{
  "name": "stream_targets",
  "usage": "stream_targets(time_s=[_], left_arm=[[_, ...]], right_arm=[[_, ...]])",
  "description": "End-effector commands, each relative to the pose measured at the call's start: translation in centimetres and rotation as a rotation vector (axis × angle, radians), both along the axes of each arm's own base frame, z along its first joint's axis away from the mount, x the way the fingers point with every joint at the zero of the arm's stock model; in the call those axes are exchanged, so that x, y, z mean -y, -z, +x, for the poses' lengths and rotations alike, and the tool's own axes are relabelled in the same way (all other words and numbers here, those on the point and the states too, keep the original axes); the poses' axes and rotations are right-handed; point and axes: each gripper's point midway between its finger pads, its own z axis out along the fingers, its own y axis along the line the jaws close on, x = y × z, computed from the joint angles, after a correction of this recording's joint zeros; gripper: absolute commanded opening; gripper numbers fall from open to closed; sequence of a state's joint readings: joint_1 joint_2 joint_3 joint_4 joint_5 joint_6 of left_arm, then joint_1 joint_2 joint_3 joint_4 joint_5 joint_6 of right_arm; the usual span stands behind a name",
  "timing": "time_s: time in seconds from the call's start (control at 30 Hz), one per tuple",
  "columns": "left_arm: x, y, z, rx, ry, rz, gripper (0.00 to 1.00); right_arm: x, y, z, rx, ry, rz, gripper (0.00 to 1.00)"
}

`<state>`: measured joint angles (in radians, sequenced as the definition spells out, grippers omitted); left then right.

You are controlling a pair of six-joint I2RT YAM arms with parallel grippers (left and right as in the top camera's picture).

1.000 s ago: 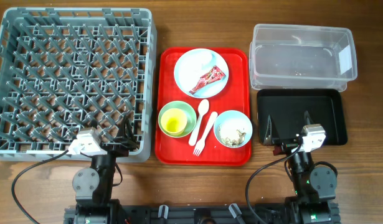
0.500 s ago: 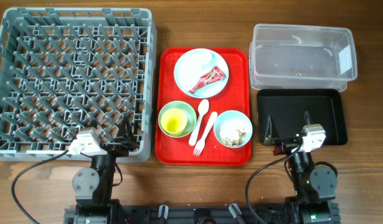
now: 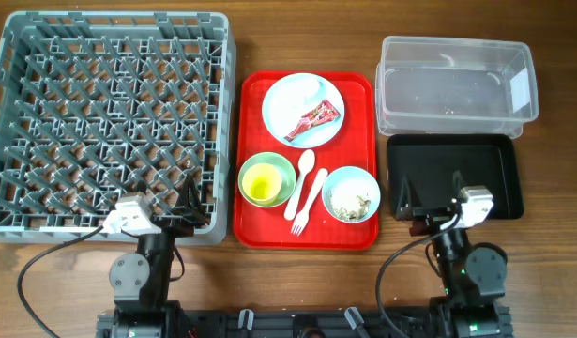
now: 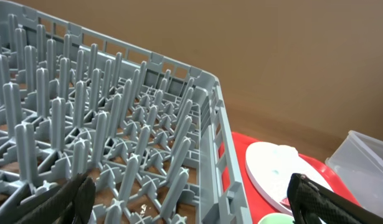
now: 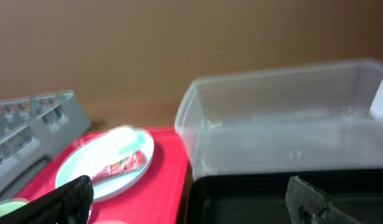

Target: Sort waste into correct bins and load items into the dishwasher rack

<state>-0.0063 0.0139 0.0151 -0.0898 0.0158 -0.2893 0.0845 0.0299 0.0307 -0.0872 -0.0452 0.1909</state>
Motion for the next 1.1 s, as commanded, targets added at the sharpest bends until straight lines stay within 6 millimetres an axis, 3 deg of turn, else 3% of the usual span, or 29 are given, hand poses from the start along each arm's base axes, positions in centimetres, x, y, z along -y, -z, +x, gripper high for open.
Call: stream_targets(time_s=[0.0, 0.23, 0.37, 0.5, 0.63, 0.73, 0.97, 1.07], left_arm=[[0.1, -0.6, -0.7, -0.068, 0.008, 0.020, 1.00], [0.1, -2.9, -1.4, -0.330, 0.010, 0.019, 1.00], [0.1, -4.4, -1.1, -0.534, 0.012, 0.019, 1.00], [0.1, -4.2, -0.8, -0.576, 0.013, 0.018, 1.00], [0.1, -4.2, -0.8, -0.576, 0.013, 0.018, 1.00], [0.1, -4.2, -0.8, -0.576, 0.013, 0.018, 1.00], [0.1, -4.2, -0.8, -0.576, 0.013, 0.018, 1.00], [0.1, -4.2, -0.7, -0.575, 0.013, 0.018, 1.00]], right_arm=[[-0.7, -3.2, -0.4, -0.009, -0.040, 0.024, 1.00], [-2.2, -5.9, 0.8, -0.285, -0.115, 0.016, 1.00], [-2.7, -5.9, 2.2, -0.607, -0.150, -0.036, 1.00], [-2.9, -5.5, 3.1, -0.798, -0.152, -0.033, 1.00], [-2.6, -3.8, 3.6, -0.875, -0.129, -0.038, 1.00], [-3.9, -3.5, 3.2, -0.905, -0.193, 0.017, 1.00], [-4.1, -6.1, 4.0, -0.966, -0.207, -0.023, 1.00], [-6.9, -7.6, 6.6, -0.997, -0.267, -0.099, 1.00]])
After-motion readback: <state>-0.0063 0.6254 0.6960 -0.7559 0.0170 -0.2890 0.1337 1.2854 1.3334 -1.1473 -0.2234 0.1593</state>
